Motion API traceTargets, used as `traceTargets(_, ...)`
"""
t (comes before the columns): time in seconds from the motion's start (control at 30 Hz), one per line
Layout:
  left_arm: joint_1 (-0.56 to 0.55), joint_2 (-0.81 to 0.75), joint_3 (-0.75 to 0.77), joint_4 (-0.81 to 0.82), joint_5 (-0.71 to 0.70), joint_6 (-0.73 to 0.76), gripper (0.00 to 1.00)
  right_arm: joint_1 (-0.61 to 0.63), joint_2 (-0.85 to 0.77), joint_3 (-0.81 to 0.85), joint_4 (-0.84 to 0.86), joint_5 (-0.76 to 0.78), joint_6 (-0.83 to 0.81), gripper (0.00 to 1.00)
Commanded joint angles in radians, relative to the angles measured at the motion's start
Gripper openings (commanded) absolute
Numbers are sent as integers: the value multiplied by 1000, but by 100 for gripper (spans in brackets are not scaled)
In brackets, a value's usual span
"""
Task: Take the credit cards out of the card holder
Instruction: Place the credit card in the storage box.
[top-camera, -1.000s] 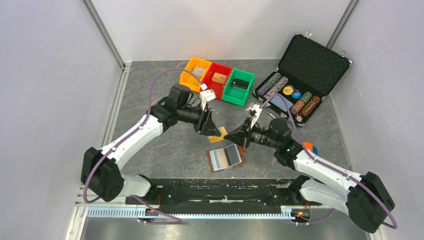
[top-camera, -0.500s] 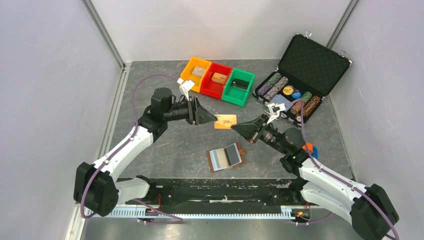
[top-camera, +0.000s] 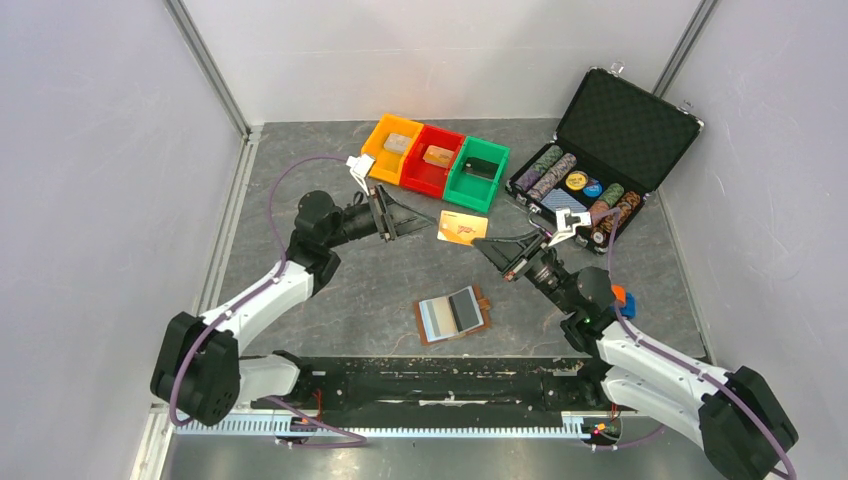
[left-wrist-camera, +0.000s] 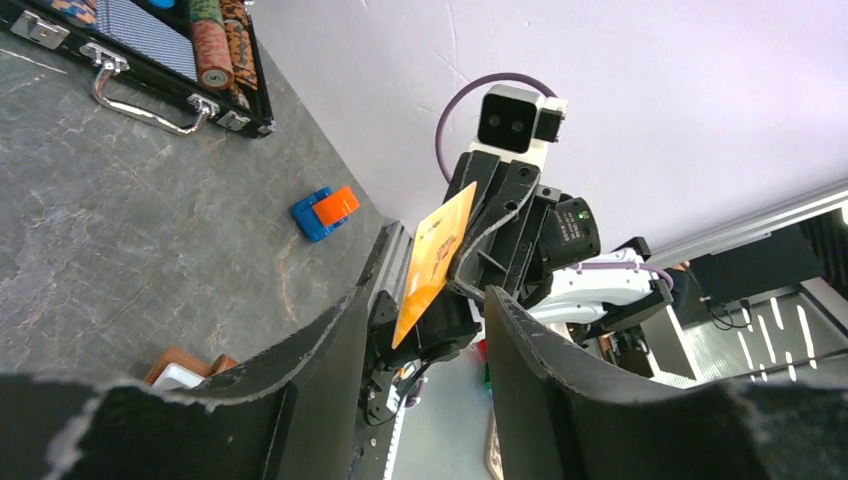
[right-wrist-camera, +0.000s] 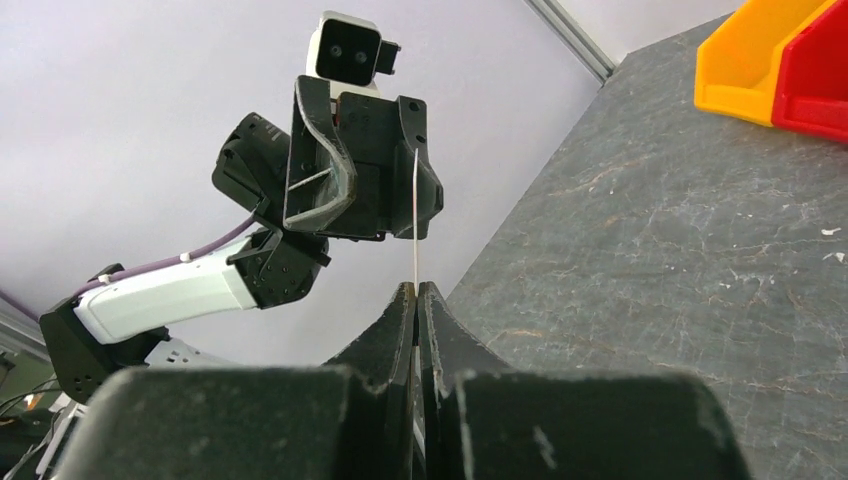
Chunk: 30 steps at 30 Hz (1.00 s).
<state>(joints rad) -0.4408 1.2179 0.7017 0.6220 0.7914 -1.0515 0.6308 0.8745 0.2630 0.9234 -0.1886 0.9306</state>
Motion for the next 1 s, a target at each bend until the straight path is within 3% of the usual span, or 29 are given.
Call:
traceTargets(0.0, -5, 30, -12, 174, 17, -109, 52, -3, 7, -10, 79, 44, 38, 0)
traceTargets(0.3, -25, 90, -2, 198, 37, -94, 47, -3, 43, -25, 121, 46, 68, 0)
traceTargets(0.5, -27, 97, 1, 201, 37, -86, 15, -4, 53, -31, 125, 53, 74, 0)
traceTargets(0.63, -27, 102, 11, 196, 41, -82, 3, -3, 68, -30, 130, 43, 73, 2)
traceTargets(0.8, -22, 111, 36, 152, 45, -63, 2, -4, 65, -43, 115, 43, 54, 22)
traceTargets(0.97, 5, 127, 109, -20, 46, 55, 2, -8, -4, -70, 23, 59, -10, 48)
